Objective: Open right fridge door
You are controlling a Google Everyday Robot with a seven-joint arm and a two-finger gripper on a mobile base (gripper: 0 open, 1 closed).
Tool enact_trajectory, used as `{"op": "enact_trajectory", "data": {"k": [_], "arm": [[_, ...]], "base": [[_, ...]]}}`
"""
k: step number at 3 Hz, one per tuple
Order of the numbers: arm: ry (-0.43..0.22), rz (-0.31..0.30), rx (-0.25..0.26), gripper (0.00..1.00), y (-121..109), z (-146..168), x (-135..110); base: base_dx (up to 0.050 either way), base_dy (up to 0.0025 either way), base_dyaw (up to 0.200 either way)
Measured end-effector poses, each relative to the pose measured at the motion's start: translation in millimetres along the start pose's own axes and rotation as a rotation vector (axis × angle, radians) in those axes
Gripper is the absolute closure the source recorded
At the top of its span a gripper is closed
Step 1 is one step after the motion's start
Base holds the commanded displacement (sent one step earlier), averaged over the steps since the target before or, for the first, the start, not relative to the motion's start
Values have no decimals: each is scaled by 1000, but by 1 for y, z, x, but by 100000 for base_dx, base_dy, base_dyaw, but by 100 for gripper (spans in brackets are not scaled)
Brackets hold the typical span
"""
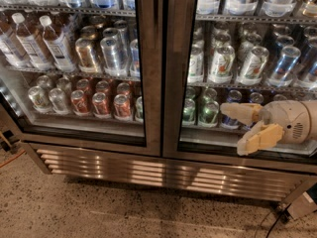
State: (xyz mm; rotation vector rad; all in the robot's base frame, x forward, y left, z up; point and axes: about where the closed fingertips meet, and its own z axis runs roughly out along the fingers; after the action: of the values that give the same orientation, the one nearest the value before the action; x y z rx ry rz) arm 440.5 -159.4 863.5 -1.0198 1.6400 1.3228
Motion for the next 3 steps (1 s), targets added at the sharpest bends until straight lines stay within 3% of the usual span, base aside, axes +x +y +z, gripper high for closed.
{"op": "enact_trajectory", "data": {"k": [1, 2, 3], "arm": [[-92, 50, -90, 0, 0, 0, 6], [-92, 50, -90, 0, 0, 0, 6], [-86, 90, -48, 0, -12, 7, 5]], "base": [[0, 0, 0], [0, 0, 0], [0, 0, 0]]}}
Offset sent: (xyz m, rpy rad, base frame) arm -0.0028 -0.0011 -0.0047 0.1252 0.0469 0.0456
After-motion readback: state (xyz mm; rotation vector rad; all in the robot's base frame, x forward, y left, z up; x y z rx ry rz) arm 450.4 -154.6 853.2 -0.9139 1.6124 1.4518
